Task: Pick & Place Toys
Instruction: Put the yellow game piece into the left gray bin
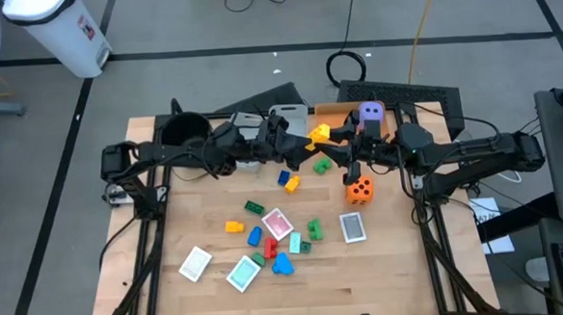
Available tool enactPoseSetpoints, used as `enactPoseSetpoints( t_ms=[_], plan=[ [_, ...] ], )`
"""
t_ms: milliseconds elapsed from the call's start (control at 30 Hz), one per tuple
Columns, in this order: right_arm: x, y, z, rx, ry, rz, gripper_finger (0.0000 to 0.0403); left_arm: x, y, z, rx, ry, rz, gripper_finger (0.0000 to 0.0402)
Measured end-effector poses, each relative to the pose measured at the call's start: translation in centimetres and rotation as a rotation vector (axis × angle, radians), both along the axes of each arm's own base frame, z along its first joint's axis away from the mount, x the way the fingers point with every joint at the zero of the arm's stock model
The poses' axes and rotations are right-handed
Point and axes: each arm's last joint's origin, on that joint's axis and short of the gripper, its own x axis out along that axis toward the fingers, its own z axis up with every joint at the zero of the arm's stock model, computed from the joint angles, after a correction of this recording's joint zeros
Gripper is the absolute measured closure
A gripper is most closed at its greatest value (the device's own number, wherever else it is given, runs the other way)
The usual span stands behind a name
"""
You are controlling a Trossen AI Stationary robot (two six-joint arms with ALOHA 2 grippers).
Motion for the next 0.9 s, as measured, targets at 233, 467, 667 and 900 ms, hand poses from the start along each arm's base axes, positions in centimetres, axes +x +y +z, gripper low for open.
enactPoseSetpoints(
  t_ms=[233,467,667,900],
  plan=[
    [0.02,0.01,-0.06,0.000,0.007,0.002,0.0279,0.00,-0.02,0.00,0.004,0.000,-0.006,0.0170],
    [0.04,0.08,-0.07,-0.007,0.008,0.026,0.0279,0.00,-0.04,-0.03,0.009,0.003,-0.013,0.0170],
    [0.04,0.14,-0.07,-0.013,0.007,0.048,0.0279,0.01,-0.08,-0.03,0.010,0.004,-0.016,0.0170],
    [0.01,0.21,0.13,-0.016,-0.018,0.057,0.0279,0.02,-0.07,0.02,0.009,0.005,-0.015,0.0170]
  ],
)
